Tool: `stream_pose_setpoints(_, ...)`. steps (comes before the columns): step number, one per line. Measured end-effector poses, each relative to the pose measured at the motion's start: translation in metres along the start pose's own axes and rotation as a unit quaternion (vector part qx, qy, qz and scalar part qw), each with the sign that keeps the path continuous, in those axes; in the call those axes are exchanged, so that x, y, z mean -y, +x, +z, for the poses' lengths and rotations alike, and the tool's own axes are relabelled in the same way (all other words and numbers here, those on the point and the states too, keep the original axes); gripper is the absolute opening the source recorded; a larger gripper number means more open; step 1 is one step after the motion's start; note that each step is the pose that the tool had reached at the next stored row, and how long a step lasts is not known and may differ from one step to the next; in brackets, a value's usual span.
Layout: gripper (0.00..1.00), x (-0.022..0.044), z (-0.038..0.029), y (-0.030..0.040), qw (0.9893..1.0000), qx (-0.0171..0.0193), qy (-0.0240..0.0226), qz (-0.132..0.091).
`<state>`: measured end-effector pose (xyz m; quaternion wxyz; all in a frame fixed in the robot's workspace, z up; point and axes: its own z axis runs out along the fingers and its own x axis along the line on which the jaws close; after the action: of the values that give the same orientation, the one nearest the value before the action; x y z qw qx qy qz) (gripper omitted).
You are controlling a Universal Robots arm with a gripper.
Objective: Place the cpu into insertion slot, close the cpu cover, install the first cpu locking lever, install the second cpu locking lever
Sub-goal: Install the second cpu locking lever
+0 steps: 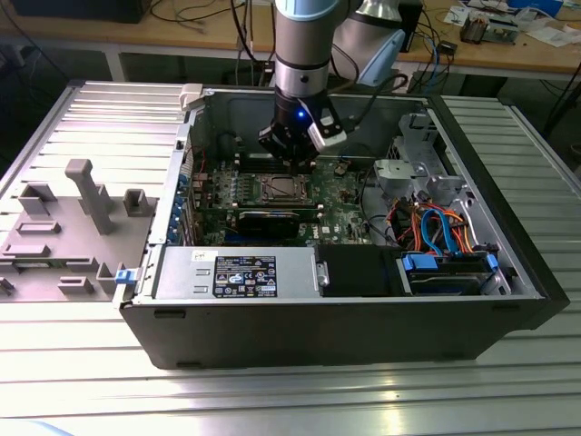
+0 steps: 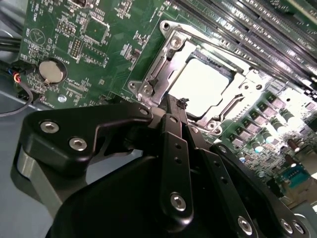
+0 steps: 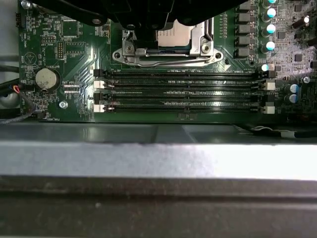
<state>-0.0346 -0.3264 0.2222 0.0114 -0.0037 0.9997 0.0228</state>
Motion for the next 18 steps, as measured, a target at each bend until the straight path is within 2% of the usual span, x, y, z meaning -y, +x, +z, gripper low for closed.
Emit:
stream_pose_setpoints(7,0.11,0.0032,-0.0001,0.0000,1.0000,0.0000,0.0000,0.000)
stream_pose_setpoints(12,0.11,0.0029,-0.0099,0.0000,1.0000,0.0000,0.0001,0.000)
stream_pose_setpoints(18,0.11,0.0062,-0.0104,0.0000,1.0000,0.0000,0.0001,0.000)
